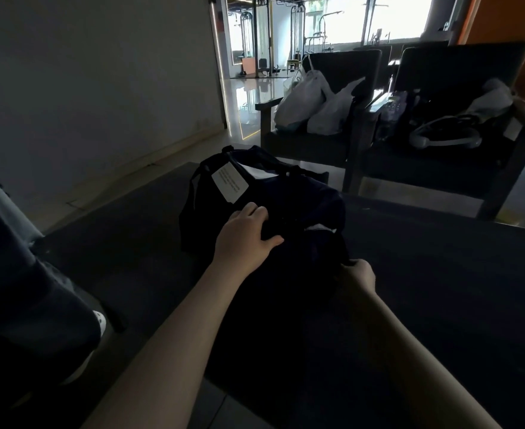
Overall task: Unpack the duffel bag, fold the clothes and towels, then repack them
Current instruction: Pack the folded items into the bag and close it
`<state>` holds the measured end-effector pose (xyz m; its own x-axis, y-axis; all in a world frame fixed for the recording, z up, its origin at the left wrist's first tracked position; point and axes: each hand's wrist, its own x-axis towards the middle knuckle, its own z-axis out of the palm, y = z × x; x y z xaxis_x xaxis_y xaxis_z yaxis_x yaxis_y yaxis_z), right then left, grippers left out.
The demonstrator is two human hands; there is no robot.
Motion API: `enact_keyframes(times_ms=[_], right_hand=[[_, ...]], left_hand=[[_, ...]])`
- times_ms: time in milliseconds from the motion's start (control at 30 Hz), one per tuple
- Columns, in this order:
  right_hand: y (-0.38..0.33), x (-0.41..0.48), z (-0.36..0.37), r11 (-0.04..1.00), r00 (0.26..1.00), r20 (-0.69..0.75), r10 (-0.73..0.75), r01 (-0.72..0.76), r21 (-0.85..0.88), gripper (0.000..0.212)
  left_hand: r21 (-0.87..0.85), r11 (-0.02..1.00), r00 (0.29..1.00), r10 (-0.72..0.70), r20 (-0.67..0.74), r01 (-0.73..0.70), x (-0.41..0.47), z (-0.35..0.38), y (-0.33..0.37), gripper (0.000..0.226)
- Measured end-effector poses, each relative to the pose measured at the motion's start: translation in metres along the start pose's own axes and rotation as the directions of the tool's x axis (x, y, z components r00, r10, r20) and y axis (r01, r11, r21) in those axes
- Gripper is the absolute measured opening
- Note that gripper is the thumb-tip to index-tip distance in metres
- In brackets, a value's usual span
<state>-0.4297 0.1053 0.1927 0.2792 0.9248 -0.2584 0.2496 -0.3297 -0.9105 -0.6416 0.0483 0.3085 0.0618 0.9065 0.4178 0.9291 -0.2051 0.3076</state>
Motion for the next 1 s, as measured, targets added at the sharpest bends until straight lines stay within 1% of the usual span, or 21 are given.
enact_keyframes(times_ms=[67, 133, 167, 200, 300, 400, 533, 633, 667, 767, 867, 933, 1000], right_hand=[[-0.003, -0.004, 0.001, 0.995, 0.997, -0.031, 0.068, -0.066, 0.071, 0.024], [-0.005, -0.007, 0.003, 0.965, 0.985, -0.025, 0.171, -0.162, 0.208, 0.029], [-0.007, -0.009, 0.003, 0.939, 0.977, -0.012, 0.213, -0.201, 0.279, 0.028], [-0.01, -0.013, 0.003, 0.927, 0.973, 0.014, 0.229, -0.223, 0.302, 0.024], [-0.014, -0.019, 0.003, 0.908, 0.974, 0.096, 0.203, -0.224, 0.354, 0.012], [-0.016, -0.022, 0.006, 0.888, 0.978, 0.142, 0.156, -0.202, 0.414, 0.023], [-0.022, -0.026, 0.013, 0.923, 0.986, 0.125, 0.108, -0.146, 0.355, 0.025], [-0.022, -0.029, 0.008, 0.936, 0.99, 0.083, 0.114, -0.135, 0.326, 0.011], [-0.021, -0.029, 0.004, 0.944, 0.993, 0.06, 0.1, -0.114, 0.308, 0.009], [-0.027, -0.033, -0.009, 0.969, 1.0, 0.031, 0.001, -0.009, 0.247, 0.012], [-0.051, -0.041, -0.02, 0.963, 0.985, -0.002, -0.172, 0.169, 0.209, 0.017], [-0.07, -0.05, -0.027, 0.951, 0.957, -0.017, -0.29, 0.29, 0.109, 0.016], [-0.079, -0.057, -0.033, 0.932, 0.931, -0.027, -0.363, 0.363, 0.002, 0.015]], left_hand=[[0.003, 1.0, 1.0, -0.001, 0.003, 0.001, 0.0, 0.0, 0.001, 0.035], [0.005, 1.0, 1.0, 0.001, -0.004, -0.001, 0.0, 0.0, 0.001, 0.035], [0.006, 1.0, 1.0, 0.002, -0.006, -0.002, -0.001, 0.0, 0.001, 0.035], [0.005, 1.0, 1.0, 0.003, -0.006, -0.003, -0.001, 0.0, 0.002, 0.035], [0.008, 1.0, 1.0, 0.001, -0.004, -0.001, -0.001, 0.0, 0.003, 0.035], [0.013, 1.0, 1.0, -0.002, -0.003, 0.002, -0.001, 0.0, 0.004, 0.035], [0.023, 1.0, 1.0, -0.007, 0.006, 0.007, -0.002, -0.001, 0.005, 0.035], [0.033, 0.999, 1.0, -0.009, 0.018, 0.008, -0.001, -0.002, 0.008, 0.036], [0.038, 0.999, 1.0, -0.01, 0.019, 0.01, -0.001, -0.002, 0.008, 0.037], [0.041, 0.999, 1.0, -0.021, 0.015, 0.02, -0.001, -0.002, 0.009, 0.037], [0.042, 0.999, 1.0, -0.027, 0.013, 0.027, -0.001, -0.002, 0.01, 0.037], [0.04, 0.999, 0.999, -0.032, 0.014, 0.032, -0.001, -0.003, 0.01, 0.037], [0.037, 0.999, 0.999, -0.032, 0.016, 0.031, -0.001, -0.003, 0.011, 0.038]])
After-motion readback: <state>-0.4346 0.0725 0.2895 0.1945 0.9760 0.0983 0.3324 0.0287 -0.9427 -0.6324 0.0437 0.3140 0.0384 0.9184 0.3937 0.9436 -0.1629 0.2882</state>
